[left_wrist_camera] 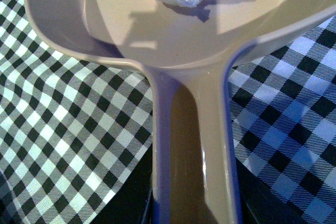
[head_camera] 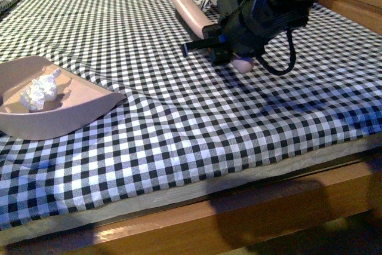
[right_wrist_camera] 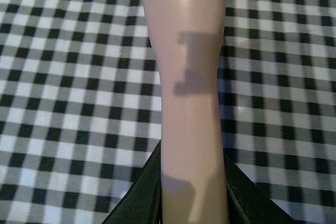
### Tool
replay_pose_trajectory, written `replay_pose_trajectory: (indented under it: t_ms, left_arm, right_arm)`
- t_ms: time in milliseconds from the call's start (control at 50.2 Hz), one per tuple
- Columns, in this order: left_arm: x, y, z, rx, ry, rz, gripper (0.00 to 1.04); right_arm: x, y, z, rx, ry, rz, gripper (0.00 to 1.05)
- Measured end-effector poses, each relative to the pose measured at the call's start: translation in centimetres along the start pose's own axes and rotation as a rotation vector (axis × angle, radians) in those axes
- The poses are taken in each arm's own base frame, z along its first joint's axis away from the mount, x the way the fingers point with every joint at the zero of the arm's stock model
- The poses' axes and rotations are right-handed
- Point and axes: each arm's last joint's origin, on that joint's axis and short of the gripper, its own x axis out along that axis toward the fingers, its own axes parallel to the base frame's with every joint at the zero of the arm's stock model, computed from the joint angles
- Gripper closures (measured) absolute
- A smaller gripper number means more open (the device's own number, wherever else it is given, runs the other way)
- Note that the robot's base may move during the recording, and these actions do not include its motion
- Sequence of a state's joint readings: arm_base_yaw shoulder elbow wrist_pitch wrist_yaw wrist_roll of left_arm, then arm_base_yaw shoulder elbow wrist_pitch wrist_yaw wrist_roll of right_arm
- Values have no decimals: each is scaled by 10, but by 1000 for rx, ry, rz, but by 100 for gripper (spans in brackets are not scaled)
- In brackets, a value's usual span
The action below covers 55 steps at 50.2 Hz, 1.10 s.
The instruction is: Clean up trash
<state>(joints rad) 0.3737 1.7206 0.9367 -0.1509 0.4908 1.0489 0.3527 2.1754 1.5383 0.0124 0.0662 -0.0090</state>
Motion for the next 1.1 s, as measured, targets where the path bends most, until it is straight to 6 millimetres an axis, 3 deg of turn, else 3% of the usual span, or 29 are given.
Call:
replay_pose_trajectory:
  t_ms: [259,538,797,1095]
  left_arm:
    - [0,0,0,0,0,0,79]
    - [0,0,0,0,0,0,79]
    - [0,0,0,0,0,0,79]
    - [3,-1,10,-151,-102,32,79]
  right_arm:
    - [-9,-30,6,59,-38,3,85]
    - [-60,-66,28,147,-160,45,85]
    - [-89,-71,26,152,-188,92,85]
    - [-91,-78,21,169,-181,90,85]
